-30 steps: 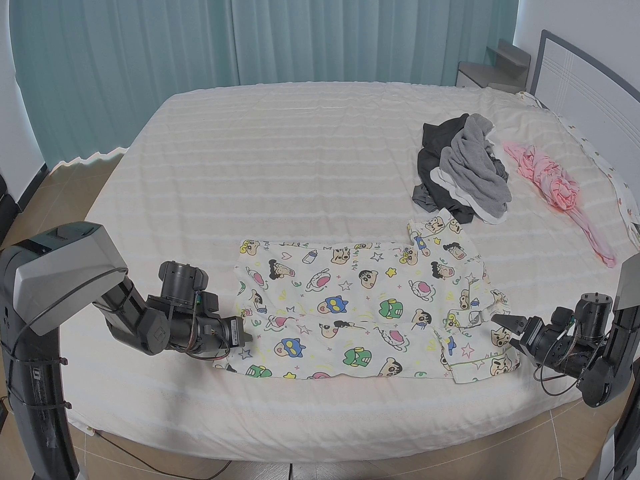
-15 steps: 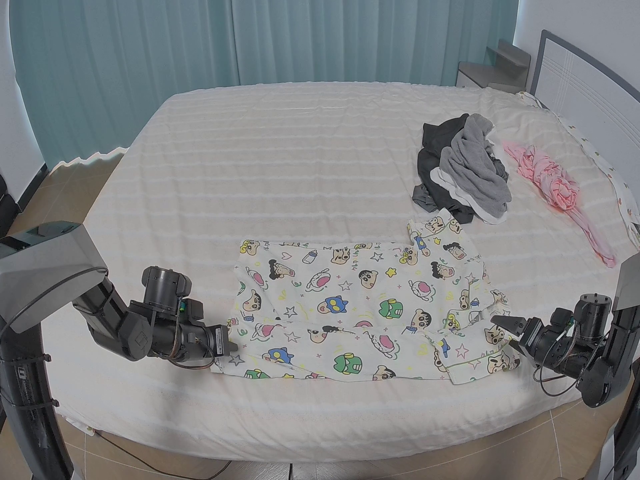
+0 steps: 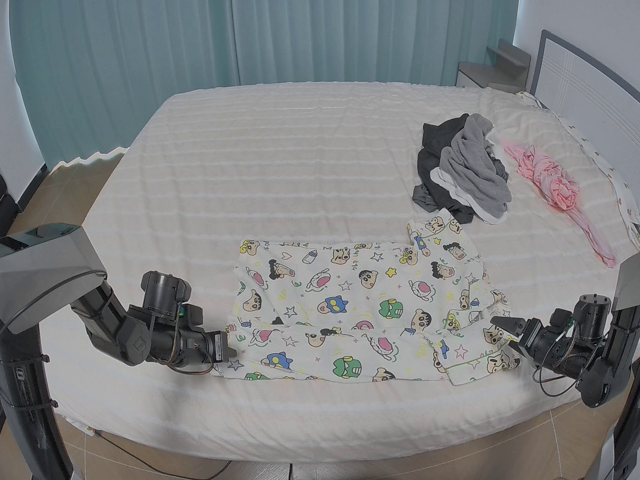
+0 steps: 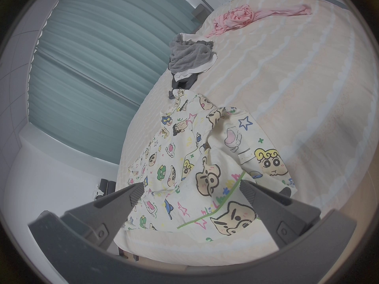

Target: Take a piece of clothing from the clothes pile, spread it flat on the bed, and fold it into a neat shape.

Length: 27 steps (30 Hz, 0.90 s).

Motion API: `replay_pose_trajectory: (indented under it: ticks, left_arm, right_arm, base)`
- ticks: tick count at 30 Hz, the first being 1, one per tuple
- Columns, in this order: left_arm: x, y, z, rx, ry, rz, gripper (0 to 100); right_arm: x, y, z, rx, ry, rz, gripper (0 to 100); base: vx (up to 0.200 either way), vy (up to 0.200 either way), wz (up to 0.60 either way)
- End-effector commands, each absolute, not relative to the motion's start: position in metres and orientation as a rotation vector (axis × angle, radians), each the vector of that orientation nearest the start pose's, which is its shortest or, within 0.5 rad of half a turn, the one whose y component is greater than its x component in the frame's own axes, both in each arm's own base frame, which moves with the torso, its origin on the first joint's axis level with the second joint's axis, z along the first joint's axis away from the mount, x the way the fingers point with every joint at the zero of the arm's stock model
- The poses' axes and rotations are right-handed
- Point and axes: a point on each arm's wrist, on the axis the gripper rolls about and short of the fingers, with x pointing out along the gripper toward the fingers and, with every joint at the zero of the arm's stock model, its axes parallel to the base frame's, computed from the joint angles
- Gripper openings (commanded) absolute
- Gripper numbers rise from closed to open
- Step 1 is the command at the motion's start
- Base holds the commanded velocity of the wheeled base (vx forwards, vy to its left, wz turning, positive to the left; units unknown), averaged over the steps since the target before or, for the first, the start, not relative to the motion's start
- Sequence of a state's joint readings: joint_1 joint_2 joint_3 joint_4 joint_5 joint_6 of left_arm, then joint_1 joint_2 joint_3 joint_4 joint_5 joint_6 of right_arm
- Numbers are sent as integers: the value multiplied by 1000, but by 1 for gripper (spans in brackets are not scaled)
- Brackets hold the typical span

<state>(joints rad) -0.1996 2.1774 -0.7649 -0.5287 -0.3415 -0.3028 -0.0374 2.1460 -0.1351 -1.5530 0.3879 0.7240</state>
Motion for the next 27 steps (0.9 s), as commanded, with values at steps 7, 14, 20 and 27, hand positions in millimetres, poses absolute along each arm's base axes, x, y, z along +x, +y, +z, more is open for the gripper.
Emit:
replay_pose_trajectory:
  ticks: [7,14,20,27]
  left_arm:
    - [328,-74,5,-341,974,-362,100]
    - [322,-63,10,-524,995,-254,100]
    - [304,-57,53,-765,868,-196,100]
    - [286,-53,70,-870,790,-187,100]
  right_arm:
    - [248,-1,18,799,545,171,100]
    - [250,-3,18,803,537,164,100]
    - [249,-2,20,800,533,171,100]
    - [248,-1,27,794,512,183,100]
  base:
    - [0,0,0]
    - [0,0,0]
    - [0,0,0]
    - [86,0,0]
